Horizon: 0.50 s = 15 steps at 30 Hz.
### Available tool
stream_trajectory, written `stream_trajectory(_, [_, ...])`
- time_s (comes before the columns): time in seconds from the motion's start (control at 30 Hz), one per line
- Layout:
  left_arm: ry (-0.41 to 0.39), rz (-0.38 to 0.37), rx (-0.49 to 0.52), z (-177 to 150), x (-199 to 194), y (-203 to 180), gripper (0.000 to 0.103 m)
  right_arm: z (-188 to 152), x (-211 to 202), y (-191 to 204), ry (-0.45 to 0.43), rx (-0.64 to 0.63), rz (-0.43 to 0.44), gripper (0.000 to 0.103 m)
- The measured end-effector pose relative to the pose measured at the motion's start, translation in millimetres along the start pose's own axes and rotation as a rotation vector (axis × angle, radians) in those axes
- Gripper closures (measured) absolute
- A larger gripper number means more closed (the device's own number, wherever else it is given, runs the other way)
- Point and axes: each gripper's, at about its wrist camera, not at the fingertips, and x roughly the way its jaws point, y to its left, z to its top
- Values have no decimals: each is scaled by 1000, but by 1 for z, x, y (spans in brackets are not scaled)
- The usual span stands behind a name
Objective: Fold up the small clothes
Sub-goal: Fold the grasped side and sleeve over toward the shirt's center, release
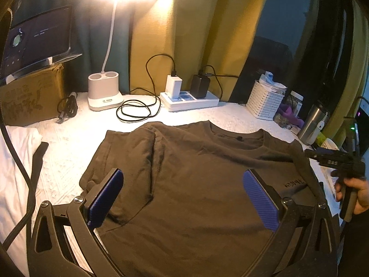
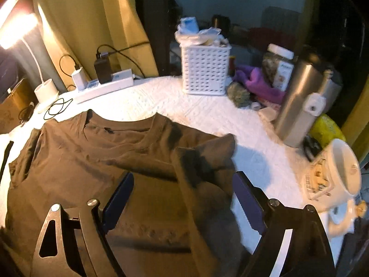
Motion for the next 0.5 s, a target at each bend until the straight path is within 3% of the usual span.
stream_trajectory(0.1, [-2, -2, 15, -2, -4, -8, 1, -16, -17, -20, -18, 24, -15, 14])
stream_trajectory(0.23, [5, -5, 30, -6, -6, -19, 1, -44, -21, -47, 27, 70, 7, 15])
stream_trajectory(0.33, [14, -8, 45, -10, -6, -28, 1, -67, -18, -56, 68, 98, 44, 30])
stream_trajectory(0.47, [23, -6, 66, -15, -9, -38, 1, -87, -11, -68, 92, 167, 74, 34])
stream_trajectory(0.5, [24, -5, 71, -15, -10, -39, 1, -91, -11, -72, 92, 193, 84, 41])
